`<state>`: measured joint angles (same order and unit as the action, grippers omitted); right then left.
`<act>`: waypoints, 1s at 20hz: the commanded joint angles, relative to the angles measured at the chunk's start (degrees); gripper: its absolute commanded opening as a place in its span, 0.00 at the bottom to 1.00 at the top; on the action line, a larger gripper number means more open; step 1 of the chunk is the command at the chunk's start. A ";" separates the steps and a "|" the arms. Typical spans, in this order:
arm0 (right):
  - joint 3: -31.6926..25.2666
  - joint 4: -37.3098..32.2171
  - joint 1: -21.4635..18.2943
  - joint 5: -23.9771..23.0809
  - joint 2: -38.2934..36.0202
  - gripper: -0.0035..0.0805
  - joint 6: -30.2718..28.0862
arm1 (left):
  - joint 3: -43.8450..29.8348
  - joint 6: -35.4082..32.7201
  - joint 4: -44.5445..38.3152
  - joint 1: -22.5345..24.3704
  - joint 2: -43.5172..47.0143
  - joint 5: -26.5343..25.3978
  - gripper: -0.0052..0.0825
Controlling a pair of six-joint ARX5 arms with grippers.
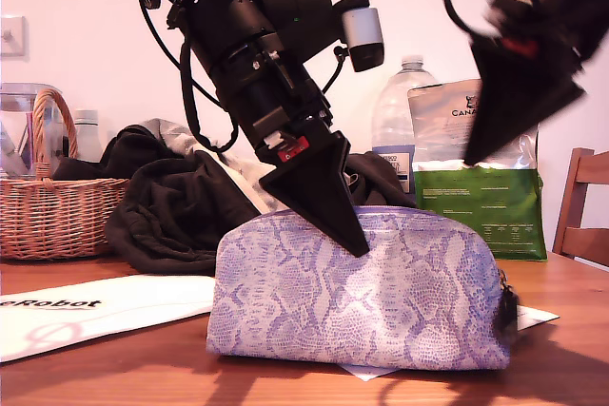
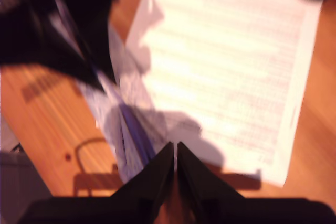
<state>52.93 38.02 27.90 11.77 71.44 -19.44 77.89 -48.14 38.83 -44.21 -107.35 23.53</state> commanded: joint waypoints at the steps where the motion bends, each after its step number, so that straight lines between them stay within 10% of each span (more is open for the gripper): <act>1: -0.31 0.90 0.92 0.13 -0.52 0.03 0.13 | -0.17 -0.28 0.26 -0.22 -1.09 -0.09 0.04; 6: -1.05 9.18 0.85 -0.20 0.70 0.29 -3.72 | -0.17 -0.26 0.26 -0.22 -1.09 -0.13 0.04; 20: -11.32 -1.97 -10.38 14.27 5.99 0.36 -11.04 | -0.17 -0.28 0.15 -0.07 -1.09 -1.31 0.04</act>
<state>42.81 37.23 17.96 25.08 77.17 -30.22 77.89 -48.14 38.94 -44.21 -107.35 22.41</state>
